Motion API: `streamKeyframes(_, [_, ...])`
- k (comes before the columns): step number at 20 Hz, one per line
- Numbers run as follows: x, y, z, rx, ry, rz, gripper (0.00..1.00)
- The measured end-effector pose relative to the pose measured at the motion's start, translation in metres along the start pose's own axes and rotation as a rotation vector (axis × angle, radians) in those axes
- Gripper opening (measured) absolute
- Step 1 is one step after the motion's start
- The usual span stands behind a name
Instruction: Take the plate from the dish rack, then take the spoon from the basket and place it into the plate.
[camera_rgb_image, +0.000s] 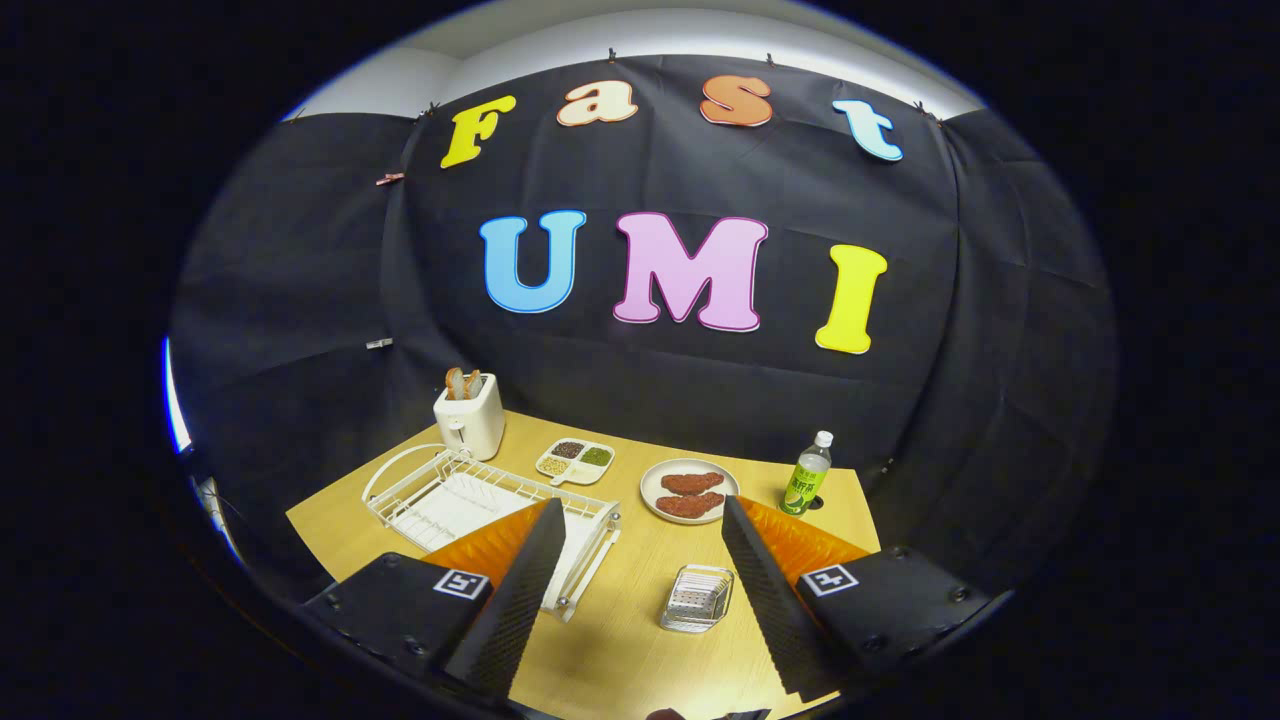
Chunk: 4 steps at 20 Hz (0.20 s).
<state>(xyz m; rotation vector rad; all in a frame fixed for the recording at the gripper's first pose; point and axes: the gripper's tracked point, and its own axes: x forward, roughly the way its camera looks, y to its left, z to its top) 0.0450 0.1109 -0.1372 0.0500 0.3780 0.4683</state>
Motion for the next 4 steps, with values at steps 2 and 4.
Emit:
streamKeyframes(2, [0.0045,0.0000,0.0038,0.001,-0.014,-0.005,0.97])
streamKeyframes(4, [0.0078,-0.0054,0.0040,-0.006,-0.018,-0.021,0.97])
